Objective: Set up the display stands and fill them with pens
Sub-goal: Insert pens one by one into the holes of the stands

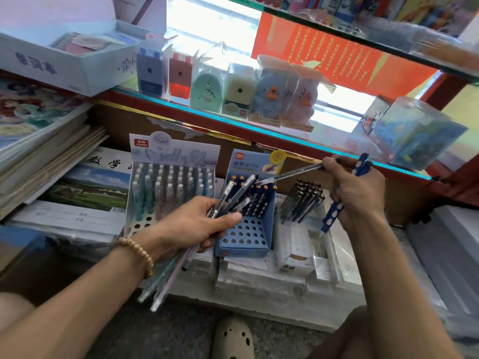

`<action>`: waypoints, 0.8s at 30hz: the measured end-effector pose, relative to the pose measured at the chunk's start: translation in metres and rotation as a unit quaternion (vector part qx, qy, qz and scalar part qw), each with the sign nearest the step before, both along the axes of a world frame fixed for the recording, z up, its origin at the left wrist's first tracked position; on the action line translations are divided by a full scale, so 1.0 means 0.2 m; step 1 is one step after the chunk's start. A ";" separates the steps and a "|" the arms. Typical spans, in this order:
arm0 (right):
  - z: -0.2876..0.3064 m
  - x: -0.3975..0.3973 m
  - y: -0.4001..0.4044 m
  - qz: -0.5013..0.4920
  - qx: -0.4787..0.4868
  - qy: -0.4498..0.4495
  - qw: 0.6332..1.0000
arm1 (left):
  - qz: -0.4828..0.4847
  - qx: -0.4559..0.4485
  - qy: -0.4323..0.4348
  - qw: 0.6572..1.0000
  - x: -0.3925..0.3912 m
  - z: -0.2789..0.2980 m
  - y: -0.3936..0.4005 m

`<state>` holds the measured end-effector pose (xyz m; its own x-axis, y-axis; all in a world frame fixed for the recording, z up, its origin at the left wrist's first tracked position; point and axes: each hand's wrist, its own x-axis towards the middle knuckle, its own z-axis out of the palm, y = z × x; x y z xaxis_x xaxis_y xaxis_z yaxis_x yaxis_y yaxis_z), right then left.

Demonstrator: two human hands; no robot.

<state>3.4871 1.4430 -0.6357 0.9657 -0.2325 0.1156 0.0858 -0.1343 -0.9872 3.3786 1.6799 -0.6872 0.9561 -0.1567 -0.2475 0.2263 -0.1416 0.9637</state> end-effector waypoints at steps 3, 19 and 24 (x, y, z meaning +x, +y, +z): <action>0.00 -0.01 -0.12 -0.058 -0.057 -0.040 0.996 | -0.001 -0.005 0.004 1.000 0.02 -0.01 -0.05; -0.24 0.03 -0.18 -0.013 -0.309 -0.069 0.948 | -0.010 -0.003 -0.018 1.000 0.12 -0.02 -0.33; -0.28 0.07 -0.20 -0.018 -0.334 -0.070 0.940 | -0.004 0.001 -0.006 1.000 0.13 -0.03 -0.33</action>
